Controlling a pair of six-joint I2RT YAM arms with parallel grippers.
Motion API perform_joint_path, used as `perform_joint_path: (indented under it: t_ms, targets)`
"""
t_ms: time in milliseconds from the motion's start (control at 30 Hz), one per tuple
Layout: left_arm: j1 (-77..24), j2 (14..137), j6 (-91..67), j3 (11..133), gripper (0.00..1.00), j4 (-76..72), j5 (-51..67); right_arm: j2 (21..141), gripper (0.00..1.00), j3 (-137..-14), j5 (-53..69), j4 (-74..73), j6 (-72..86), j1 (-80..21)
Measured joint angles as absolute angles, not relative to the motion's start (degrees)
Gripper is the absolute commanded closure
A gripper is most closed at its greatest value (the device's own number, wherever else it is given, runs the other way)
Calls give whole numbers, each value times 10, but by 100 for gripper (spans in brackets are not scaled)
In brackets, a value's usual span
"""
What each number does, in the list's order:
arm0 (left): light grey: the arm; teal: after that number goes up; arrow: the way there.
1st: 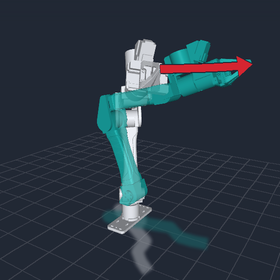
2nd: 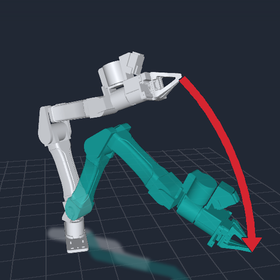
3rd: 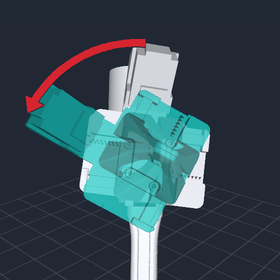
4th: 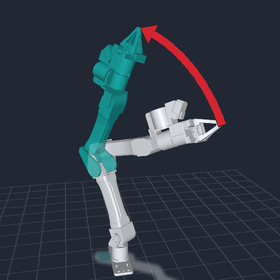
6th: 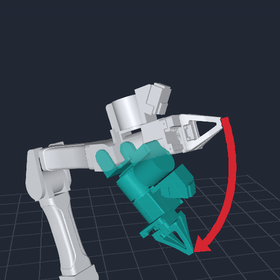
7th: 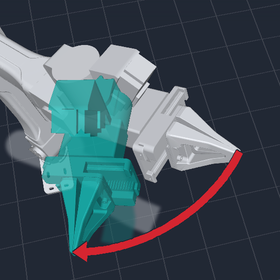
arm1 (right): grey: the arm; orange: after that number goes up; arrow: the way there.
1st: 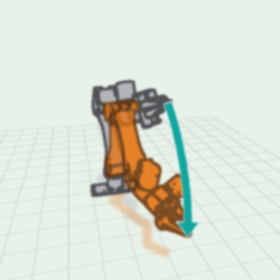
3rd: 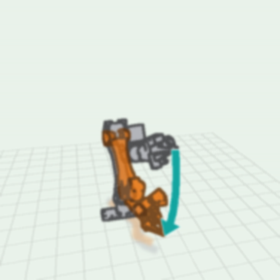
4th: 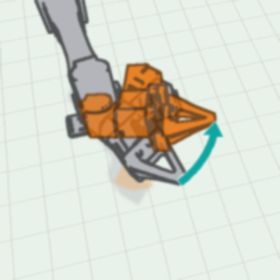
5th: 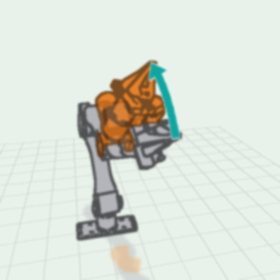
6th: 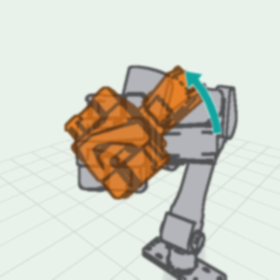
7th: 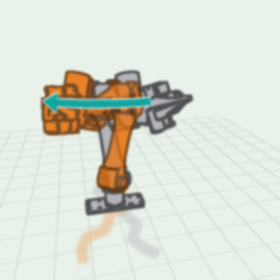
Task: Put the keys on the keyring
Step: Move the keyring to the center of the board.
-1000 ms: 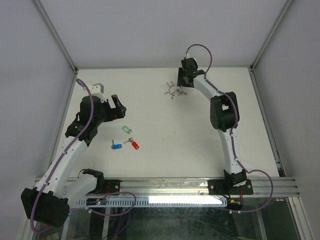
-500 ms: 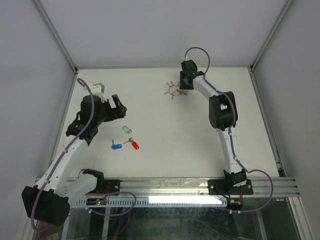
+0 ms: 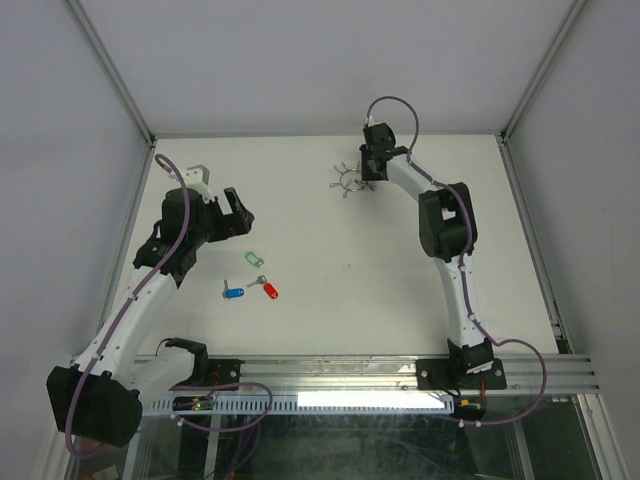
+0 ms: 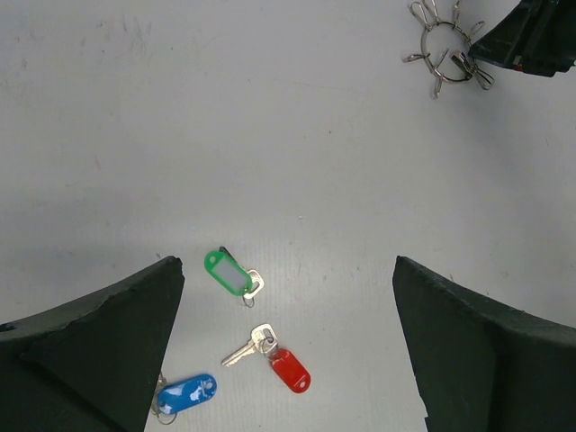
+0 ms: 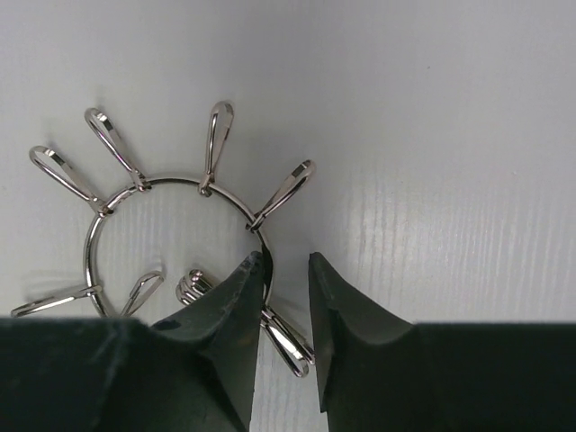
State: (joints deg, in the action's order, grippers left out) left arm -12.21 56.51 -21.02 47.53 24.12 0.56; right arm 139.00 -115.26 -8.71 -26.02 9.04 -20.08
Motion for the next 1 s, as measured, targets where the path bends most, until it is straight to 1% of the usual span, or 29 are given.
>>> perform_joint_path:
  t_ms: [233, 433, 567, 733, 1000]
  targets:
    - [-115, 572, -210, 475, 1, 239, 16, 1359, 75, -1097, -83, -232, 77, -201]
    - [-111, 581, -210, 475, 1, 239, 22, 1301, 76, -1002, -67, -213, 64, -201]
    - [-111, 583, -210, 475, 1, 239, 22, 1251, 84, -924, -52, -197, 56, -203]
    - [-111, 583, -210, 475, 3, 238, 30, 1194, 90, -836, -43, -180, 49, -214]
    - [-111, 583, -208, 474, 2, 230, 40, 1094, 94, -698, -41, -166, 46, -267]
